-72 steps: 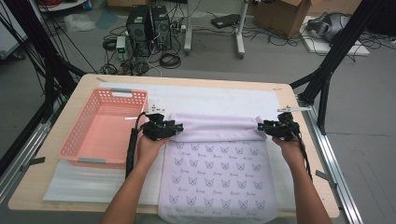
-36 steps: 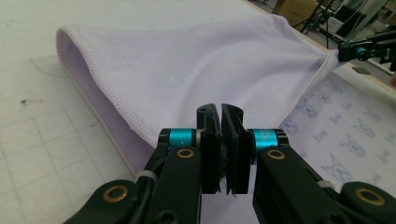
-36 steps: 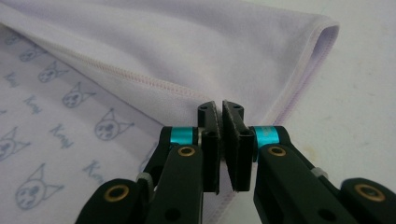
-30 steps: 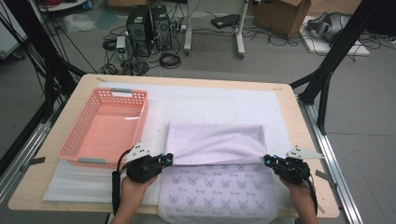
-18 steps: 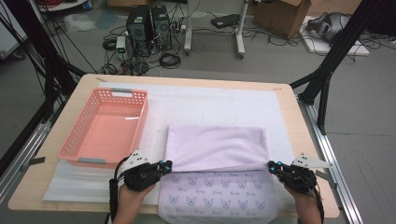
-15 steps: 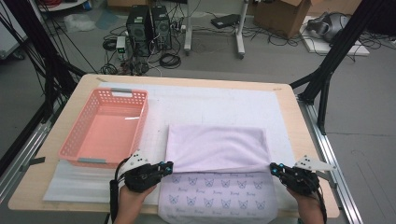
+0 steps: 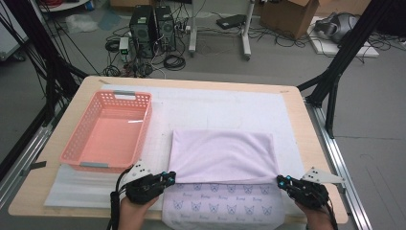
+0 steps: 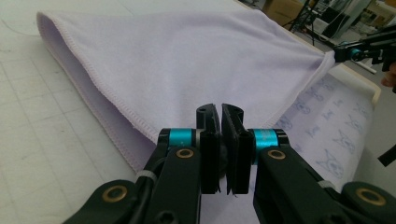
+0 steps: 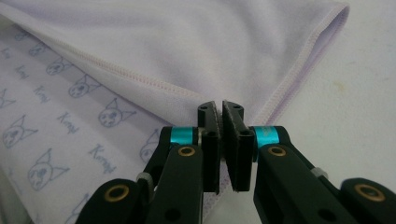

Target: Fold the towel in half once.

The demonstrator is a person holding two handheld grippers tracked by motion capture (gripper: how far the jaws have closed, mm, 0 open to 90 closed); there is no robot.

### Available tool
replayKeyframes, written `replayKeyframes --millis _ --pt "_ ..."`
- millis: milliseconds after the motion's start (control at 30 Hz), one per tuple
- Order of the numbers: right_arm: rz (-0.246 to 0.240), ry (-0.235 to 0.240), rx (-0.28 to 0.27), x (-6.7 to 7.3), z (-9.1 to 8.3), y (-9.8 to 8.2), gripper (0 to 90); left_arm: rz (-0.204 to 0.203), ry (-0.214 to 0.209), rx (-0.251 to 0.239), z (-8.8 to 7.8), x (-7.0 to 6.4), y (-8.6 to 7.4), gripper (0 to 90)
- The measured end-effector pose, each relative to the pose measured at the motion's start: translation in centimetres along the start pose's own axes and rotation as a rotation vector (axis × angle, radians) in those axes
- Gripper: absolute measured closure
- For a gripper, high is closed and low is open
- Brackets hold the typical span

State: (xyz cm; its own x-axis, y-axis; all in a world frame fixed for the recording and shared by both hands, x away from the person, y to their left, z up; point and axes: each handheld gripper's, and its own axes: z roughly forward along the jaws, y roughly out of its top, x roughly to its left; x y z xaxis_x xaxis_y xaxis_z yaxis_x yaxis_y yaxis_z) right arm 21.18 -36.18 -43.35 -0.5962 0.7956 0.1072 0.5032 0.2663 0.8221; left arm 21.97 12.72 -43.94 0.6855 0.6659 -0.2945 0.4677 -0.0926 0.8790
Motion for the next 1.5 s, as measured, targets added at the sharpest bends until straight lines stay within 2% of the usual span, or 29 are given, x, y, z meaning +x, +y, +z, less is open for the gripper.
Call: replayKeyframes --millis 400,600,833,1033,1067,1133,1167,1233,1300,1333,1500 --pt "-0.014 0.017 0.016 0.7 -0.8 -0.6 86.1 0.001 -0.013 0.009 -1.1 -0.9 -0.7 85.4" --pt "-0.019 0.029 0.005 1.4 -2.0 -1.0 86.1 0.017 -0.027 0.016 -2.1 -1.7 -1.2 85.4" --pt "-0.012 0.048 0.026 2.3 -2.9 -1.9 86.2 0.021 -0.044 0.032 -3.0 -2.7 -2.1 85.3" --pt "-0.022 0.056 0.042 3.1 -3.5 -2.5 86.2 0.020 -0.049 0.040 -3.3 -2.9 -2.6 84.3" --pt "-0.026 0.054 0.048 3.1 -3.5 -2.6 85.9 0.014 -0.052 0.034 -3.3 -2.9 -2.6 81.4" --pt "-0.023 0.037 0.045 3.0 -3.5 -2.7 78.5 -0.001 -0.053 0.023 -3.1 -2.5 -2.3 62.6" --pt "-0.016 0.033 0.034 2.8 -3.5 -2.6 71.5 -0.008 -0.061 0.010 -2.9 -2.3 -2.0 57.6" --pt "0.019 0.029 -0.010 2.4 -3.9 -2.1 67.9 -0.008 -0.054 -0.015 -2.7 -1.8 -1.3 51.9" --pt "0.022 0.009 -0.056 1.9 -4.2 -1.4 68.2 -0.008 -0.052 -0.027 -2.1 -1.2 -0.7 50.2" --pt "0.024 -0.002 -0.061 1.7 -4.1 -1.1 70.2 -0.005 -0.048 -0.024 -1.7 -0.9 -0.4 49.8" --pt "-0.008 -0.051 -0.040 0.3 -1.8 0.6 75.6 -0.017 -0.039 -0.027 0.9 1.1 1.1 50.9"
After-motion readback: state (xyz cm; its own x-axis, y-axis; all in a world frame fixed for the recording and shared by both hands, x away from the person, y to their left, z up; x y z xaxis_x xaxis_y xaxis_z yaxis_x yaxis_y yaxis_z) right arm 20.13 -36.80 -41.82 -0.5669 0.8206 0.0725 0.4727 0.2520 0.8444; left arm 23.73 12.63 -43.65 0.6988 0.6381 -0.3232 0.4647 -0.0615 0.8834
